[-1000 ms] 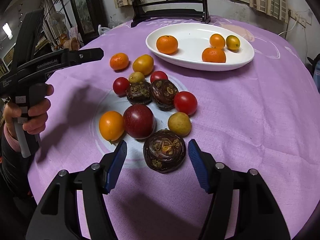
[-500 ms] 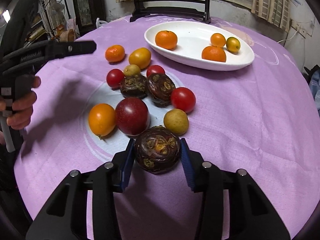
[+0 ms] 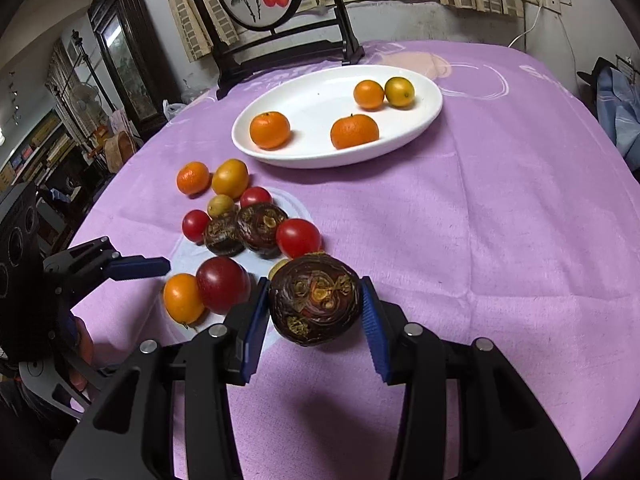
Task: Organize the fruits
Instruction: 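Grasp the orange tomato with the left tool while the right tool grasps a mangosteen, then place the orange tomato and the mangosteen on the white plate, opening both tools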
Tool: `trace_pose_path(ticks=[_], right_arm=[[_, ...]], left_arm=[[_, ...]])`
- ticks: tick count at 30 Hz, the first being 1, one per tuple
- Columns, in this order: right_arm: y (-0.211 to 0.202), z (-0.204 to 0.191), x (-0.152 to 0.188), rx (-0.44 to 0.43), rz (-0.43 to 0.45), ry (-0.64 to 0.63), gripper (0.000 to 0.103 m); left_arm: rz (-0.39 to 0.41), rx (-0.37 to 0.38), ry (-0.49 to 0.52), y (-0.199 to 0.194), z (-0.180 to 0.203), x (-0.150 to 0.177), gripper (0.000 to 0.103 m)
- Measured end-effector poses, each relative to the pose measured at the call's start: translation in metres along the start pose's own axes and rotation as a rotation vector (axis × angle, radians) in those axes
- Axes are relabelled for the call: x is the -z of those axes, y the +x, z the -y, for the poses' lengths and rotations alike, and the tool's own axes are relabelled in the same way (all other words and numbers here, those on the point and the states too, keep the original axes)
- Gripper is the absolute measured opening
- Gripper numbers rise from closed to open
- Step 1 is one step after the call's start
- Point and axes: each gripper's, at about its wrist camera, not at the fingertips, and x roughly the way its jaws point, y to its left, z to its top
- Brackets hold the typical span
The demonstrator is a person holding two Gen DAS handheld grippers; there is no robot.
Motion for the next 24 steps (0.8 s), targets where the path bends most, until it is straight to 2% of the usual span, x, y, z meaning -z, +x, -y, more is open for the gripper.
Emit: trace_pose_path(ticks=[3,8,12,14,21,24], right_arm=[[0.0,-0.001,0.001,-0.001,0.002,-0.007,0.044],[0.0,0.0,0.0,0.001,0.002,0.002,0.045],[-0.001,0.002,0.001,0.004,0.003,0.012,0.045],[-0.001,0.002,0.001,0.003,0.003,0.01,0.045],[0.001,0.01,0.0,-0.035,0.004,0.046,0.045],[-0.002,0.014,-0.002,-0.066,0.032,0.071,0.044]], left_arm=[[-0.013,0.006,-0.024,0.004,-0.004,-0.001,0.07],[-0.013,-0.001,-0.084,0.005,-0.015,0.0,0.068],[-0.04,0.026,-0.101,0.011,-0.018,0.0,0.047],[-0.057,0.033,-0.118,0.014,-0.021,0.001,0.044],[-0.062,0.055,-0.133,0.016,-0.027,0.001,0.042],[-0.046,0.05,-0.141,0.012,-0.029,0.0,0.042]])
